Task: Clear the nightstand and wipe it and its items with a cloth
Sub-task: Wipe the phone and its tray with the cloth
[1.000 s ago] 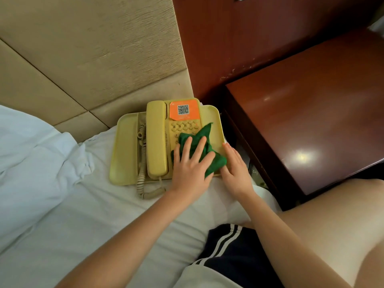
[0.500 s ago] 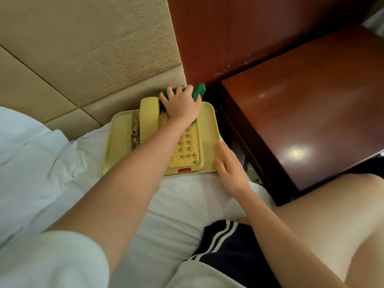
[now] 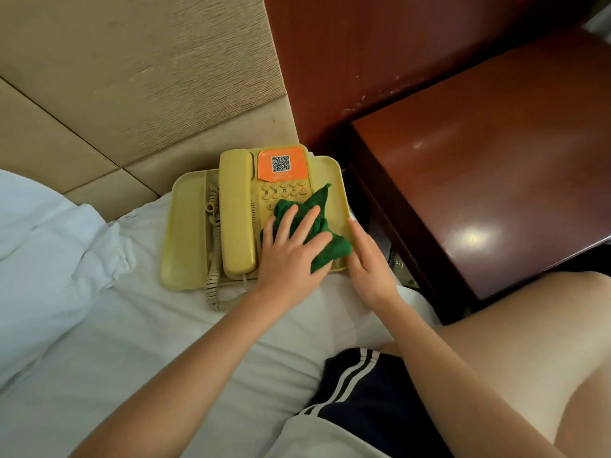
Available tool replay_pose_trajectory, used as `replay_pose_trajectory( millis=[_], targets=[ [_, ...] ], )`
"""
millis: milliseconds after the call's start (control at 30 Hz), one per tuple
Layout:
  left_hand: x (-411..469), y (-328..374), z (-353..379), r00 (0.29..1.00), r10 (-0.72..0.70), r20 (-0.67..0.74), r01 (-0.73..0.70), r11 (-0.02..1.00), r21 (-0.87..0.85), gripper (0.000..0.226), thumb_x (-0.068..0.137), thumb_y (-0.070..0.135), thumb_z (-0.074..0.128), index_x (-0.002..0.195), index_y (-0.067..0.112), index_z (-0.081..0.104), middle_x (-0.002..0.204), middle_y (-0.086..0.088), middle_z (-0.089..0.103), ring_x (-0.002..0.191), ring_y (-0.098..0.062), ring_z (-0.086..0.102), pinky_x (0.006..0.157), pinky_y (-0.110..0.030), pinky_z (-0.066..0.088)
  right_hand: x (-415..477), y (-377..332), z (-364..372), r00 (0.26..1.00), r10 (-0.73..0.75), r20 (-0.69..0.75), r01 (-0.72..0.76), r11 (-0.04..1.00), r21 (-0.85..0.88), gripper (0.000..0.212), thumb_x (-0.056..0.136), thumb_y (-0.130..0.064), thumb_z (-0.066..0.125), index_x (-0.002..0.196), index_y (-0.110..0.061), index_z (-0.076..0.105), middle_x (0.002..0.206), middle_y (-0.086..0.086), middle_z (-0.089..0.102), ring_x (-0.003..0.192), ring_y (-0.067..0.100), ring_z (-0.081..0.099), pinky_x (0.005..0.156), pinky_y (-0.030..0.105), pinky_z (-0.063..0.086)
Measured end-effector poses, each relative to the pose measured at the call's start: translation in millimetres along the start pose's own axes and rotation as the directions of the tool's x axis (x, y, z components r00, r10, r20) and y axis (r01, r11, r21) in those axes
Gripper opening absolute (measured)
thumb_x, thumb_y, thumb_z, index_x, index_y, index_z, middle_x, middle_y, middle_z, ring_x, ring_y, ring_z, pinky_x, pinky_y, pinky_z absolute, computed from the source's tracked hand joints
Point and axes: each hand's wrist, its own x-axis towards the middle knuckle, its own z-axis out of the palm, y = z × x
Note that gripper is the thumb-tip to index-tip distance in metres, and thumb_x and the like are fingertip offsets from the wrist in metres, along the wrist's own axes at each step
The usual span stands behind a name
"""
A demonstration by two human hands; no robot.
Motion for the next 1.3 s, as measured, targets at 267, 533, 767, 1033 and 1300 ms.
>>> replay_pose_trajectory(
  millis=[267,533,767,1033,1300],
  targets=[
    [115.6,-28.6,-8.6,0.933,-0.359,0.020,0.359,0.931,-0.071,0.037,0.093,0.044,0.045,0.126,0.031,0.053,0.154,-0.001,0.026,0.142,-0.031,0.015,0.113,-0.051,0.004,-3.1,-1.9,-1.6,1.000,0.010,-0.001,-0.010,0.999,-0.038,0.051,0.100,-0.019,0.035,0.149,-0.027,0.022,0.154,-0.010,0.025,0.141,0.005,0.019,0.116,0.027,0.016],
    [85.2,-12.2,-5.3,0.974,-0.227,-0.020,0.226,0.973,-0.051,0.032,0.089,0.036,0.056,0.118,0.023,0.061,0.150,-0.006,0.036,0.139,-0.036,0.025,0.110,-0.055,0.013,-0.5,-3.9,0.4,0.999,-0.010,-0.043,0.009,1.000,-0.023,0.052,0.100,-0.017,0.037,0.149,-0.026,0.024,0.153,-0.010,0.027,0.141,0.006,0.020,0.115,0.030,0.018],
    [7.1,-4.7,1.7,0.999,0.009,-0.053,-0.010,1.000,-0.024,0.034,0.084,0.045,0.050,0.107,0.025,0.066,0.138,-0.006,0.052,0.128,-0.037,0.044,0.102,-0.056,0.033,-2.7,-12.5,-0.7,0.997,0.050,-0.058,-0.049,0.998,0.028,0.056,0.096,-0.013,0.043,0.147,-0.027,0.024,0.145,-0.016,0.032,0.132,-0.001,0.025,0.110,0.023,0.019],
    [107.8,-29.1,-8.8,0.939,-0.342,-0.025,0.338,0.935,-0.108,0.040,0.094,0.047,0.044,0.130,0.032,0.051,0.152,-0.001,0.031,0.143,-0.027,0.016,0.115,-0.053,0.003,-9.1,-21.0,-3.1,0.997,-0.053,-0.057,0.050,0.997,-0.067,0.067,0.094,-0.003,0.045,0.123,-0.057,0.019,0.116,-0.044,0.025,0.105,-0.016,0.032,0.084,-0.002,0.024],
    [103.2,-21.4,-8.8,0.932,-0.363,-0.007,0.362,0.929,-0.076,0.042,0.095,0.045,0.042,0.135,0.033,0.044,0.156,-0.003,0.021,0.144,-0.029,0.009,0.113,-0.055,0.000,-8.5,-13.7,-0.1,1.000,0.017,0.018,-0.013,0.976,-0.215,0.055,0.099,-0.014,0.038,0.150,-0.018,0.017,0.157,-0.005,0.013,0.144,0.009,0.010,0.111,0.017,0.005]
  ],
)
